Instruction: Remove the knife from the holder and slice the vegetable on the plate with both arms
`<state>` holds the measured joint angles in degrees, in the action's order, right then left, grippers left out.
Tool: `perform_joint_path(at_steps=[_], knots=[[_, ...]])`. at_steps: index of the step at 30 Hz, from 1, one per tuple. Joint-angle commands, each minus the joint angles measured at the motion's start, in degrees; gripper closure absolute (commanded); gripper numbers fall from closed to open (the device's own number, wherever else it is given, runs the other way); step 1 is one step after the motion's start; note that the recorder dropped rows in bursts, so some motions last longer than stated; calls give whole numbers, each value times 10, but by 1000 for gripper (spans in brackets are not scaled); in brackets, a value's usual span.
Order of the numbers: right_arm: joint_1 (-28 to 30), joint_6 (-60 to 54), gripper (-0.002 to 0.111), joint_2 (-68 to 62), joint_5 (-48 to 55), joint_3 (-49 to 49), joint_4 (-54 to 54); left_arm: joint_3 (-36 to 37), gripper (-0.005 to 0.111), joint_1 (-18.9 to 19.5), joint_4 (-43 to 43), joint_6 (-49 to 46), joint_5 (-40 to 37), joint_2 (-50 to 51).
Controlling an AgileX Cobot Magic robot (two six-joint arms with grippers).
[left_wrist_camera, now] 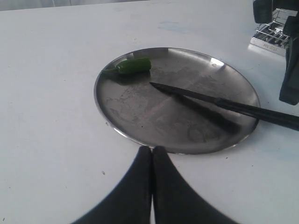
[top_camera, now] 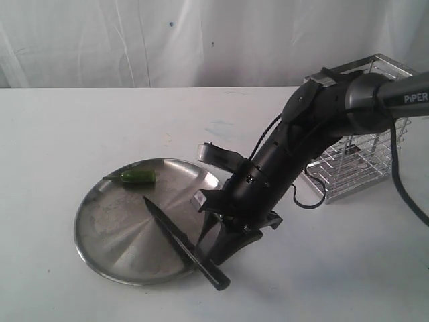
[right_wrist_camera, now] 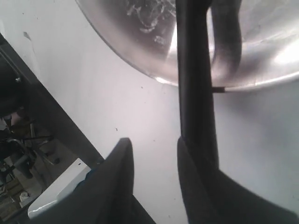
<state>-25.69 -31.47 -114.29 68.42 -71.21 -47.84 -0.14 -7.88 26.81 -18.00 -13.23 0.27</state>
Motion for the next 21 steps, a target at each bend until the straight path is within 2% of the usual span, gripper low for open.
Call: perform_joint_path(at_steps=[1, 7, 10, 13, 16, 18, 21], knots=[[-11, -9, 78, 18, 15, -3, -6, 1, 107, -4, 8, 0, -1, -3], [-77, -29, 79, 32, 15, -41, 13, 1, 107, -4, 8, 0, -1, -3], [-134, -21, 79, 43, -8, -74, 78, 1, 107, -4, 8, 0, -1, -3], [-200, 58, 80, 52, -72, -101, 224, 1, 107, -4, 8, 0, -1, -3], [-253, 199, 84, 51, -113, -114, 444, 1, 107, -4, 8, 0, -1, -3], [-285, 298, 84, 47, -89, -113, 598, 1, 107, -4, 8, 0, -1, -3], [-325, 379, 84, 45, -21, -113, 713, 1, 107, -4, 8, 0, -1, -3]])
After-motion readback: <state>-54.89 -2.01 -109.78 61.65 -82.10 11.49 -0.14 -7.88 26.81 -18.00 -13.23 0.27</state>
